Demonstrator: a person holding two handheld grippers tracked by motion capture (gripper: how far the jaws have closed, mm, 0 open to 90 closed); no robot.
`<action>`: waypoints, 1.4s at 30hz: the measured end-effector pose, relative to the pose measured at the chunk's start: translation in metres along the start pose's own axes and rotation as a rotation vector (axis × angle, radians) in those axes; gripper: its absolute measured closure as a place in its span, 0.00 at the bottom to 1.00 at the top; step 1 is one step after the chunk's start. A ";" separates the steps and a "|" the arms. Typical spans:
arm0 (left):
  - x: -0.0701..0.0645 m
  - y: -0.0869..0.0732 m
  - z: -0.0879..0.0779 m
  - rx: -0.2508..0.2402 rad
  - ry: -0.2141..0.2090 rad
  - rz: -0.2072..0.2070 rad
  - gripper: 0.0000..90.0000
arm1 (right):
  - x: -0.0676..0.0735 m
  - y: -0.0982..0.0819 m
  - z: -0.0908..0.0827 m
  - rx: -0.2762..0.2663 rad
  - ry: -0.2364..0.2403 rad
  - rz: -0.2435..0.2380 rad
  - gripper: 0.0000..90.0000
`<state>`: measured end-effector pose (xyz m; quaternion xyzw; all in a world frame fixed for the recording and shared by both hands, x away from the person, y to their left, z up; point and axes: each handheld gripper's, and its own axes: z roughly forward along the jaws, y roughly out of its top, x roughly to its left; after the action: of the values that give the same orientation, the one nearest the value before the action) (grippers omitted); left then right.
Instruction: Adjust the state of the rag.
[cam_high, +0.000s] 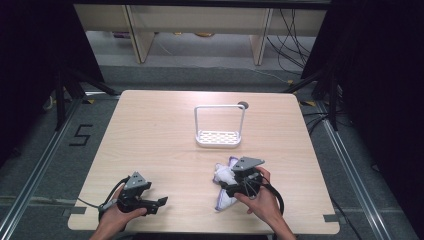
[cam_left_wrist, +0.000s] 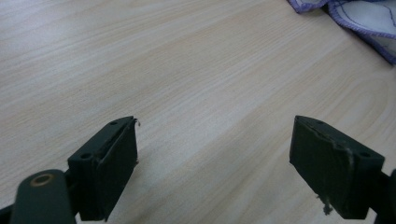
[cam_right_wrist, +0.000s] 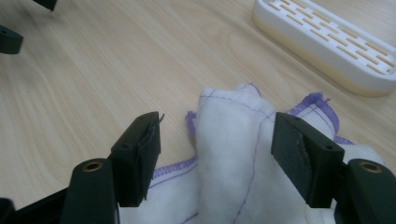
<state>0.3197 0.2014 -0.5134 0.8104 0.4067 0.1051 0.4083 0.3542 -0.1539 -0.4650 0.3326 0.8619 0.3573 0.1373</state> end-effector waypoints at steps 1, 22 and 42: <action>0.000 0.000 0.000 0.000 0.000 0.000 0.16 | 0.000 0.000 0.000 0.000 0.000 0.000 0.38; -0.014 0.006 0.009 -0.069 -0.052 -0.032 0.16 | -0.018 0.000 -0.031 -0.091 -0.037 -0.043 0.90; -0.101 0.034 0.058 -0.074 -0.367 -0.015 0.20 | -0.027 -0.001 -0.060 -0.229 0.004 0.087 0.90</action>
<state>0.3028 0.0810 -0.5093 0.7975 0.3272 -0.0325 0.5058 0.3453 -0.2038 -0.4229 0.3513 0.8005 0.4594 0.1571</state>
